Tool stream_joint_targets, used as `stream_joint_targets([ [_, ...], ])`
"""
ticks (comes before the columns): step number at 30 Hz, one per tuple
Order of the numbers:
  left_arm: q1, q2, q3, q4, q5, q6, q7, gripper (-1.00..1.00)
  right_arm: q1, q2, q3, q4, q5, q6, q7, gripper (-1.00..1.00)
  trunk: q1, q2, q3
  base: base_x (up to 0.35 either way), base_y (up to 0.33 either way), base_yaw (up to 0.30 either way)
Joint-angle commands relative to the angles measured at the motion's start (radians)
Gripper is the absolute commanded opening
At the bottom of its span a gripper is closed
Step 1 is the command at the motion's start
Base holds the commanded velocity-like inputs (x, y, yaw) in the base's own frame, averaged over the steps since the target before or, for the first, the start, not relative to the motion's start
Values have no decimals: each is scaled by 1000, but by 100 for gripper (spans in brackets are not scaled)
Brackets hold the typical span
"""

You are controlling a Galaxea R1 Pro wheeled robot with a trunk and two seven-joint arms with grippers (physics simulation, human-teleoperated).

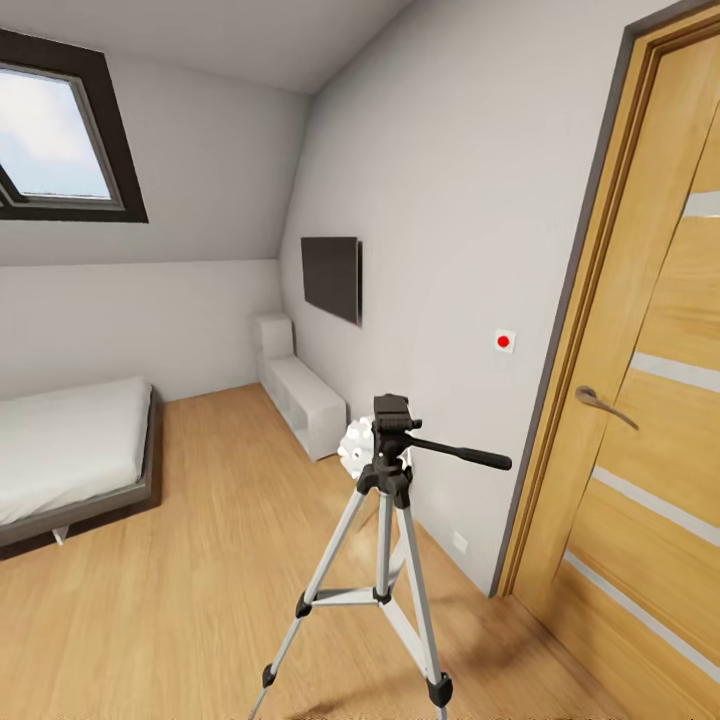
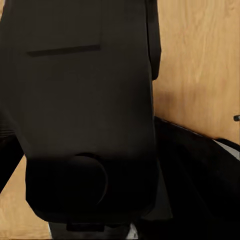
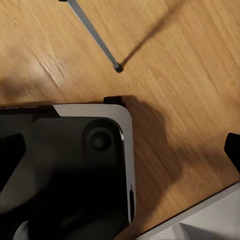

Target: Attach the digital camera to the camera tripod in the bedroom.

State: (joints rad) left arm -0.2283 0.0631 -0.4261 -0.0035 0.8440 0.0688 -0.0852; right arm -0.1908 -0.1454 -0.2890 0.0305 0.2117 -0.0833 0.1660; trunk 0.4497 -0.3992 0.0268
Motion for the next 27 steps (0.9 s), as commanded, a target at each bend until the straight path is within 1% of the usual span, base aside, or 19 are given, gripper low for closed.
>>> stream_joint_targets([
  [1,0,2,-8,-1,0,17,-4,-100,-1,-1,-9,3,9,-5,2,100,0,-1,-2,0,0,-51],
  [2,0,5,-8,-1,-13,39,-4,-100,-1,-2,-9,4,9,-4,1,100,0,-1,-4,0,0,-57],
  [4,0,7,-8,-1,-23,63,-4,-100,0,-4,-9,4,9,1,1,100,0,-1,-7,0,0,-63],
  [8,0,14,-8,0,-28,79,-4,-100,10,-7,-9,4,8,14,0,100,0,-1,-13,0,0,-69],
  [9,0,21,-8,0,-29,82,-4,-100,16,-7,-9,4,8,16,-1,100,0,-1,-15,0,0,-73],
  [13,0,34,-7,0,-31,81,-4,-100,23,-7,-9,3,8,19,-4,100,0,-1,-21,0,0,-74],
  [27,0,37,-7,0,-33,49,-4,-100,27,-6,-8,3,9,20,-8,100,0,-1,-43,0,0,-75],
])
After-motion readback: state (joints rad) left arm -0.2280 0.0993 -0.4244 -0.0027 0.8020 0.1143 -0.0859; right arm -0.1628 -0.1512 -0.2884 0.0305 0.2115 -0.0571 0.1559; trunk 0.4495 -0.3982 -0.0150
